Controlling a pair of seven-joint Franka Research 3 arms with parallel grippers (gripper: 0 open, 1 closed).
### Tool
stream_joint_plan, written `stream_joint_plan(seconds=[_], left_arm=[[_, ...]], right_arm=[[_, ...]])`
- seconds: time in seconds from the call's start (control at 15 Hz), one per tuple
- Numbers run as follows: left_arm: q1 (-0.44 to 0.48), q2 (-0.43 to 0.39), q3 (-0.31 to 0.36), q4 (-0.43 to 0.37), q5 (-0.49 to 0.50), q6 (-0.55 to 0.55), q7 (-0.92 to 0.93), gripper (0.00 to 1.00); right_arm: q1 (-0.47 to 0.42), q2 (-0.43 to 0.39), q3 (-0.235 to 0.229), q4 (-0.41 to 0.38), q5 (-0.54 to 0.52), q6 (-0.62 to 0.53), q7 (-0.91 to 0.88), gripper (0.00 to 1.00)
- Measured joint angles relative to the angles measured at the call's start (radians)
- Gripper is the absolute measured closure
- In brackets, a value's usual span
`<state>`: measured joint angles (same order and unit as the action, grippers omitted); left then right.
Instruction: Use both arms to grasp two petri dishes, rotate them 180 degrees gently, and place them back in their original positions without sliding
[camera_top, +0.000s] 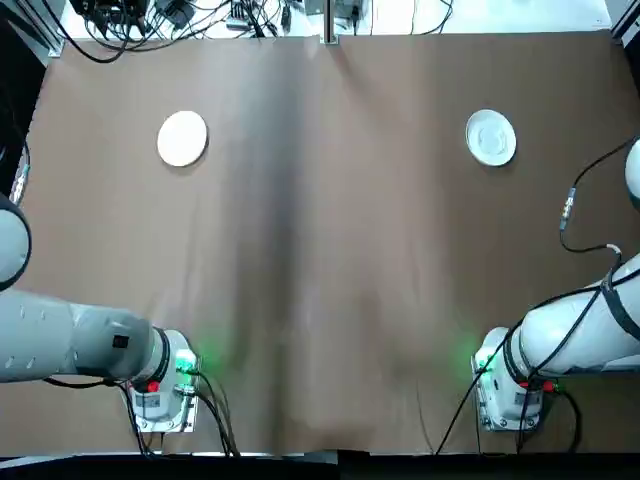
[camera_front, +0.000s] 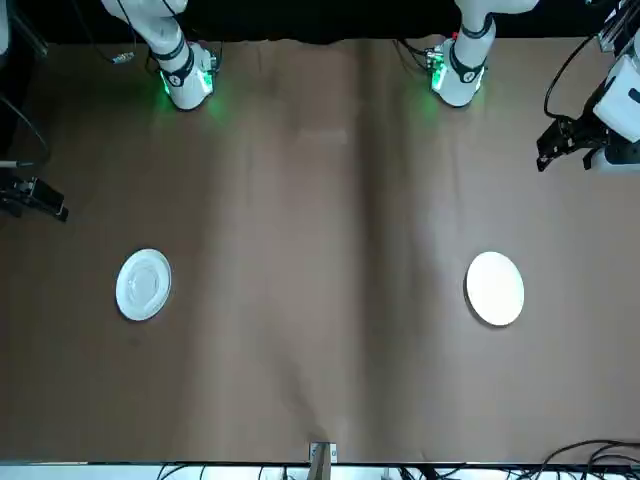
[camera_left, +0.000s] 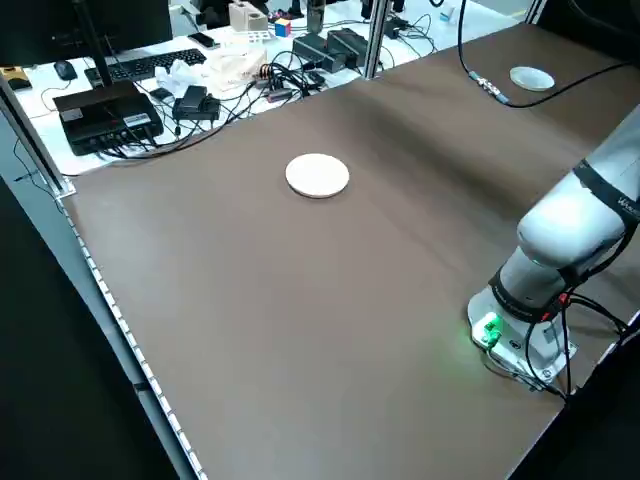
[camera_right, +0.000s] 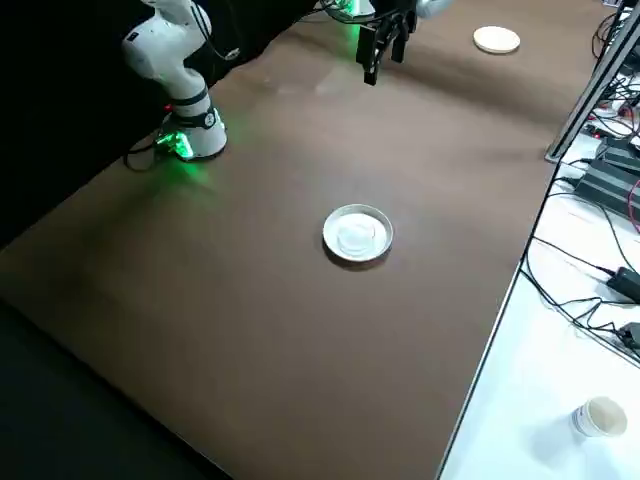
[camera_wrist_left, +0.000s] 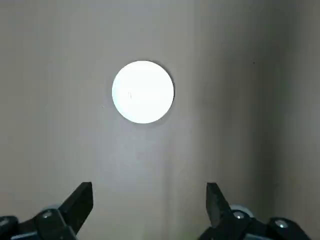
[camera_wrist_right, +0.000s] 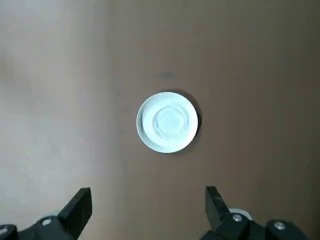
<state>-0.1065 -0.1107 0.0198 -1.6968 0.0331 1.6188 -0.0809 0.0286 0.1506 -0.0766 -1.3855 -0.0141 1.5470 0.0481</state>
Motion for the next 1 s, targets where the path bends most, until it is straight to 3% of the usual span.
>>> stream_joint_plan(seconds=[0.4, 1.0], left_arm=[[0.001, 0.004, 0.000, -0.008, 0.000, 0.010, 0.053, 0.00], [-0.001, 0.065, -0.001, -0.015, 0.000, 0.051, 0.469, 0.00]], right_arm=[[0.000, 0.002, 0.002, -0.010, 0.000, 0.017, 0.000, 0.00], [-0.013, 0.005, 0.001, -0.049, 0.000, 0.042, 0.000, 0.00]])
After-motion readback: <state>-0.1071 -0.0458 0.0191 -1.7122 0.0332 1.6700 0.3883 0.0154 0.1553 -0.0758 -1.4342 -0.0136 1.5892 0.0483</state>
